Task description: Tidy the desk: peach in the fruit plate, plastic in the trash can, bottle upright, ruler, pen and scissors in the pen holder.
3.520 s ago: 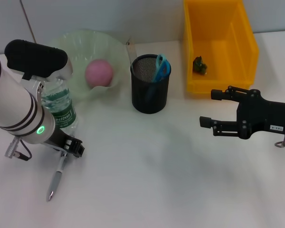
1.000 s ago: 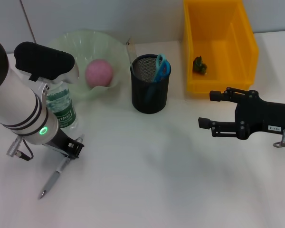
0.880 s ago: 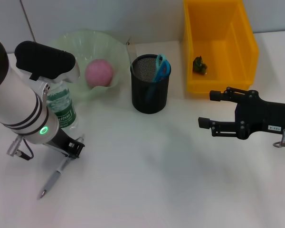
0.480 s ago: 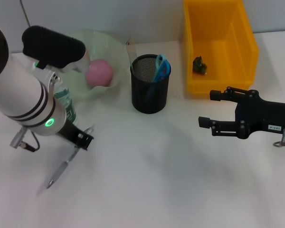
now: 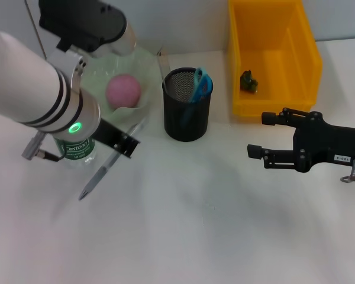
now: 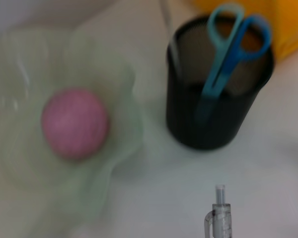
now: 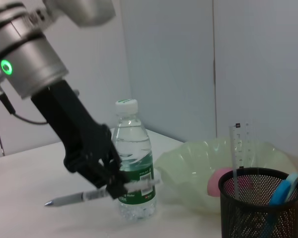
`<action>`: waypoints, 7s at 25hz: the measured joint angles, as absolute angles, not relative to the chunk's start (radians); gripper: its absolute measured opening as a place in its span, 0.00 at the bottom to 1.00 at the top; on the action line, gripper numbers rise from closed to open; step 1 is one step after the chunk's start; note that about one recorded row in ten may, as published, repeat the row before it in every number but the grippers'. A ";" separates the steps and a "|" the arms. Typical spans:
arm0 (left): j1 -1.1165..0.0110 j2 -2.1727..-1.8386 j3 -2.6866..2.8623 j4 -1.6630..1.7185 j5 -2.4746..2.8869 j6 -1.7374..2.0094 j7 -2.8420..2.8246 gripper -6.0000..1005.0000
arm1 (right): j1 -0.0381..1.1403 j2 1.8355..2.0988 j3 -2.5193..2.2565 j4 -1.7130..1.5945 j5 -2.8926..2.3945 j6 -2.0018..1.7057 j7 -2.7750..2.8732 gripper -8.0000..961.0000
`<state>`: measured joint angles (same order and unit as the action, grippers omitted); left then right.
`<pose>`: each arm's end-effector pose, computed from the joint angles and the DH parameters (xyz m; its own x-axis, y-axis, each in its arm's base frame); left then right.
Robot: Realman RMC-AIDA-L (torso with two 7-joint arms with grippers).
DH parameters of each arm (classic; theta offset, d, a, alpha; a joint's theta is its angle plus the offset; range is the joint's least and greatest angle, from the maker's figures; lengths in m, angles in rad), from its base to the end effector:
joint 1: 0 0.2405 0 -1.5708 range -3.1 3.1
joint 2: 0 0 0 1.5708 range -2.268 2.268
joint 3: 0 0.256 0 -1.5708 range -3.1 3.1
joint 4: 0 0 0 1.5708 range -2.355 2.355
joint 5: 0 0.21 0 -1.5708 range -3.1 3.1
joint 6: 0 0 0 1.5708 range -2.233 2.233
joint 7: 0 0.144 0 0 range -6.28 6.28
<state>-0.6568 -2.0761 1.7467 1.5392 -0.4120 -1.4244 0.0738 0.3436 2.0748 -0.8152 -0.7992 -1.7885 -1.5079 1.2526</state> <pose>-0.1059 0.3510 -0.0340 0.7561 0.6473 -0.0961 0.4793 -0.6478 -0.5921 0.2855 0.3090 0.0242 0.8232 -0.1935 -0.5338 -0.4116 -0.8509 -0.3264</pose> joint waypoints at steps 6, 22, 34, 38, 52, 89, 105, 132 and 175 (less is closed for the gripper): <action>-0.655 -2.076 1.745 1.609 -0.475 -1.405 0.122 0.20 | 0.344 2.074 -0.815 -0.799 -1.789 -1.508 1.254 0.87; -0.582 -2.071 1.739 1.728 -0.491 -1.187 0.227 0.20 | 0.344 2.074 -0.818 -0.801 -1.789 -1.508 1.266 0.87; -0.440 -2.071 1.794 1.678 -0.812 -0.685 0.617 0.20 | 0.351 2.074 -0.818 -0.800 -1.789 -1.508 1.269 0.87; -0.437 -2.071 1.816 1.576 -0.944 -0.533 0.745 0.20 | 0.351 2.074 -0.818 -0.799 -1.789 -1.508 1.270 0.87; -0.504 -2.075 2.011 1.324 -1.185 -0.054 1.048 0.21 | 0.350 2.074 -0.818 -0.799 -1.790 -1.507 1.279 0.87; -0.573 -2.078 2.209 0.974 -0.749 0.479 0.253 0.21 | 0.359 2.074 -0.818 -0.799 -1.802 -1.505 1.296 0.87; -0.624 -2.080 2.218 0.692 -0.406 0.715 -0.127 0.22 | 0.366 2.075 -0.818 -0.798 -1.802 -1.504 1.298 0.87; -0.670 -2.080 2.222 0.590 -0.397 0.809 -0.277 0.22 | 0.409 2.077 -0.821 -0.776 -1.826 -1.494 1.305 0.87; -0.171 -2.005 1.943 0.966 0.534 0.952 -0.738 0.79 | 0.396 2.052 -0.774 -0.794 -1.818 -1.558 1.349 0.87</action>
<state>-0.1706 -2.0050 1.9432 0.9660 0.5342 0.9516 -0.7381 0.3960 2.0521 -0.7744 -0.7942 -1.8177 -1.5575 1.3492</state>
